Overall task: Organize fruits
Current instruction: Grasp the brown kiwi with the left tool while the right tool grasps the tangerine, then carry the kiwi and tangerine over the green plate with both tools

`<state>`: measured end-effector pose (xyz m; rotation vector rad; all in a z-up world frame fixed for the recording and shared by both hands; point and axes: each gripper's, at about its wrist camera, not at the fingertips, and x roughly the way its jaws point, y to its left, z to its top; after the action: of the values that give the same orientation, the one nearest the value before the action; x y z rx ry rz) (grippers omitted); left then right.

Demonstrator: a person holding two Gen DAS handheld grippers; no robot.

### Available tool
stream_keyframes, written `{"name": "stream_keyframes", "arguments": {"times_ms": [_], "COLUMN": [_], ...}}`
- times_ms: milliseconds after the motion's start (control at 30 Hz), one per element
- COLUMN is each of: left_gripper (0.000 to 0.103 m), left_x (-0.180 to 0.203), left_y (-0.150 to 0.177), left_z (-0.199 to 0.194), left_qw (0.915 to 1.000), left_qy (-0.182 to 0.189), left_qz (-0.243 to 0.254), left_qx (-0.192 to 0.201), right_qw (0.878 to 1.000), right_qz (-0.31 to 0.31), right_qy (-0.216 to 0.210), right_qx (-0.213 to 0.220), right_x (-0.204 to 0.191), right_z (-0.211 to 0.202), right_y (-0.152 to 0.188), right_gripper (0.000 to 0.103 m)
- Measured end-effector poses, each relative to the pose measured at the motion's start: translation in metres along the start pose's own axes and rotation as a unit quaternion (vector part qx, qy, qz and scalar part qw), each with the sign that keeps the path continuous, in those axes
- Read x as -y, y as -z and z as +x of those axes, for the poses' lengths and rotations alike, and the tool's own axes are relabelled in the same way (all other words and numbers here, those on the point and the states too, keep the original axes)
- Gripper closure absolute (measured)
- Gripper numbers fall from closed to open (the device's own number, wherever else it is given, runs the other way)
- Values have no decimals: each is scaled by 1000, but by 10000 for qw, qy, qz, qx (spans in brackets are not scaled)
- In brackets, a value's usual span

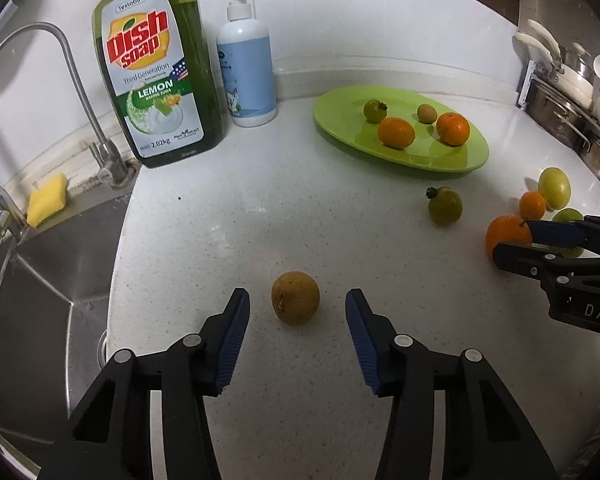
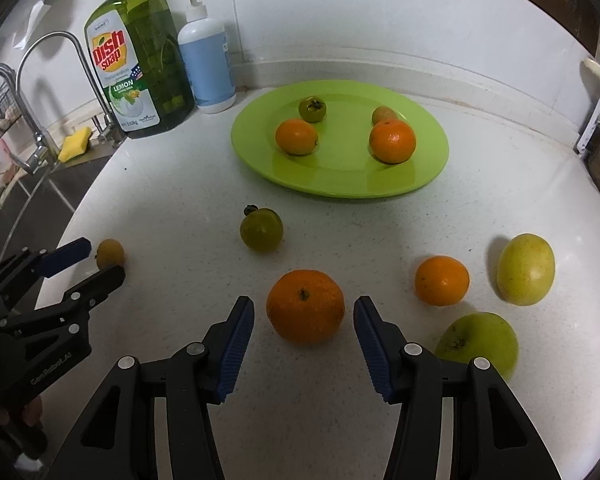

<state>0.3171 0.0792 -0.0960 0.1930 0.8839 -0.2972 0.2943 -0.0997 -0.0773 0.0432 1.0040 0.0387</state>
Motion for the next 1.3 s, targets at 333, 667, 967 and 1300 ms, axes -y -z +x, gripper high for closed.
{"name": "stream_keyframes", "arguments": {"times_ms": [333,667,967,1300], "left_gripper": [70,77,77,77], "left_x": [-2,1,8,22], "left_y": [-2,-4,-11,-16], "left_z": [9,8,-8,-40], "left_qw": [9998,9995,9992,9993], "left_qy": [96,183,327,245], "left_qz": [-120,-188,-221,-167], "left_qx": [-126,-193,-78,233], "right_qw": [9999,9999,9999,9988], "right_qz": [12,-5,-7,-139], "right_qy": [-12,-20,-140,-349], "right_qx": [-144,-146,15,322], "right_x": [0,1,1,0], "right_z": [7,7,-5,-33], "right_y": [0,0,-2,-3], "right_gripper": [59,60,60,60]}}
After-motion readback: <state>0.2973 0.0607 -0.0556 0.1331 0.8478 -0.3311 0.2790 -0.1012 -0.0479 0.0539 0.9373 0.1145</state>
